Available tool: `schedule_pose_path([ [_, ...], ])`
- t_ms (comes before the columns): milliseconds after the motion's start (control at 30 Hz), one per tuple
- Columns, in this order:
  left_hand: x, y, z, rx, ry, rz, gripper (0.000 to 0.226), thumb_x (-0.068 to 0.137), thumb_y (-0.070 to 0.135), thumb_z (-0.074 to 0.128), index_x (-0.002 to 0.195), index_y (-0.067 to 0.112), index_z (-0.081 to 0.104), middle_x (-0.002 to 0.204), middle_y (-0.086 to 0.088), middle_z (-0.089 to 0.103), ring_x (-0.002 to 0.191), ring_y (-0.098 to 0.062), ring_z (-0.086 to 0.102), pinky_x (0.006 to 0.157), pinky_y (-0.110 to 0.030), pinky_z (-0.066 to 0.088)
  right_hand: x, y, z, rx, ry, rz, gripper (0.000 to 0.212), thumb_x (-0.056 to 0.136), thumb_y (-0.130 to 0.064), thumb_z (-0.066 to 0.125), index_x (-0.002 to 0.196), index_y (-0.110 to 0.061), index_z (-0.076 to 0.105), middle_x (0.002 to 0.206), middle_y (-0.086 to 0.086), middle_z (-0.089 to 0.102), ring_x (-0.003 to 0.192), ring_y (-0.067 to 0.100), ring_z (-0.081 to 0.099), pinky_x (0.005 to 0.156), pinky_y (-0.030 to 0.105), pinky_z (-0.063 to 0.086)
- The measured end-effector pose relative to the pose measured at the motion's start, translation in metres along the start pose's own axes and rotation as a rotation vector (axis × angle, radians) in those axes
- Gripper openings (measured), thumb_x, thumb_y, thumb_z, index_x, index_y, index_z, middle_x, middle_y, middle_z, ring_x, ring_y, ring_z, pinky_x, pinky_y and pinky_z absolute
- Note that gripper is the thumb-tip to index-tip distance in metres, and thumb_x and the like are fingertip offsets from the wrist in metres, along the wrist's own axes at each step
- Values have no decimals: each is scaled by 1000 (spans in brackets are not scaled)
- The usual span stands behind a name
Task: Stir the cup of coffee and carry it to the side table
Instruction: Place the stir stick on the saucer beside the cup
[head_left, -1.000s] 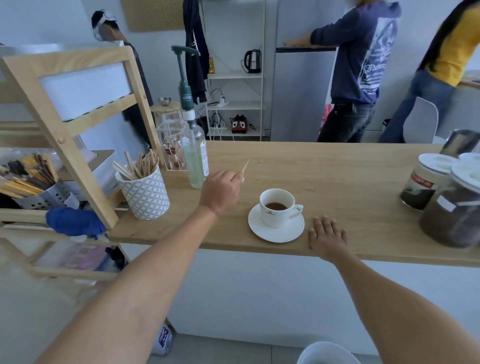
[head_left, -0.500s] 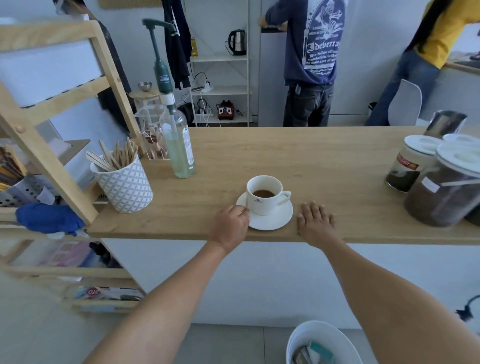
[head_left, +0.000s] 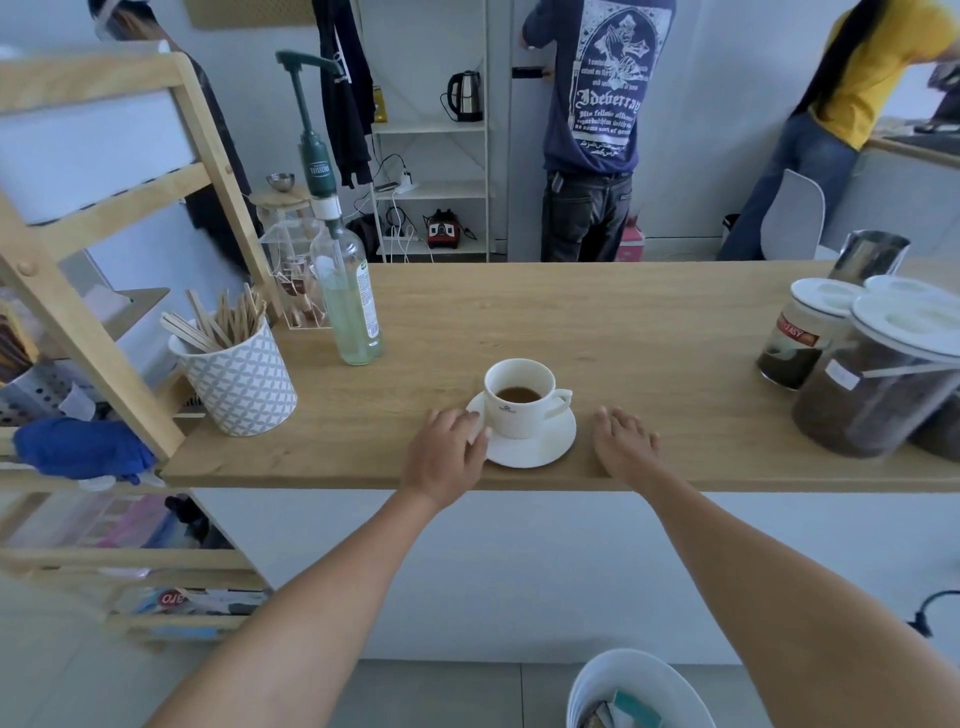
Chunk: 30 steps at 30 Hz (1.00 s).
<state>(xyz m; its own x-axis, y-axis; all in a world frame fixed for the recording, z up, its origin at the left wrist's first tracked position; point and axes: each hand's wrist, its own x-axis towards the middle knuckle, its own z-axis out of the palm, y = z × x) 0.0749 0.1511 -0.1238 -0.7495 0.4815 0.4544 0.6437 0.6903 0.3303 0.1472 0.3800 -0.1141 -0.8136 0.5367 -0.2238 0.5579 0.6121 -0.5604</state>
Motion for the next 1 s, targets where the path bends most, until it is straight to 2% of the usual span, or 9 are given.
schedule_pose_path([
  [100,19,5,-12,-159,-80,-367,64,92,57,33,128,11,58,128,-9,58,121,-29,51,97,-36,41,5,-19,-18,266,31,63,60,99,-47,17,144,-11,36,147,14,42,137,31,35,113,43,24],
  [167,35,9,-20,-367,-143,-629,68,92,62,38,138,13,49,141,-7,50,130,-26,46,106,-36,37,10,-29,-30,531,-45,159,66,95,-57,29,142,-12,39,141,13,49,129,31,45,109,41,33],
  [233,50,16,-29,-649,-221,-858,68,88,67,40,131,16,52,126,-2,57,117,-25,53,104,-40,44,12,-35,-42,790,-216,274,73,87,-65,41,140,-15,40,133,12,54,117,28,54,102,40,42],
  [333,60,28,-43,-976,-282,-1109,53,84,66,52,102,16,48,84,2,49,89,-19,54,100,-40,50,8,-41,-51,900,-427,336,71,79,-61,61,131,-18,39,109,12,60,92,26,62,84,40,51],
  [433,64,33,-43,-1026,-364,-1185,49,82,62,60,78,15,46,79,-3,52,84,-18,57,102,-40,48,12,-42,-49,958,-501,368,81,77,-46,71,137,-6,35,110,15,62,95,30,63,96,45,50],
  [533,65,34,-39,-1027,-438,-1221,49,79,60,64,81,14,49,84,-2,54,100,-21,54,104,-38,45,15,-43,-45,956,-488,397,72,79,-33,74,132,2,40,93,14,60,82,28,61,98,43,48],
  [633,66,34,-34,-1029,-444,-1248,53,75,57,71,97,12,52,90,-3,56,104,-22,53,97,-37,46,20,-43,-43,929,-495,407,67,76,-27,77,127,4,46,91,14,57,81,27,61,94,41,51],
  [833,66,36,-33,-1057,-380,-1305,43,78,47,74,81,12,48,86,-6,55,99,-21,55,100,-36,48,25,-46,-43,905,-538,437,66,72,-25,78,125,3,51,91,14,57,79,27,62,73,39,56],
  [1000,73,24,-38,-1058,-358,-1316,44,77,47,75,83,12,49,88,-6,57,99,-22,57,99,-37,49,35,-59,-41,889,-559,403,59,76,-26,76,120,4,52,89,14,56,76,26,61,71,39,54],
])
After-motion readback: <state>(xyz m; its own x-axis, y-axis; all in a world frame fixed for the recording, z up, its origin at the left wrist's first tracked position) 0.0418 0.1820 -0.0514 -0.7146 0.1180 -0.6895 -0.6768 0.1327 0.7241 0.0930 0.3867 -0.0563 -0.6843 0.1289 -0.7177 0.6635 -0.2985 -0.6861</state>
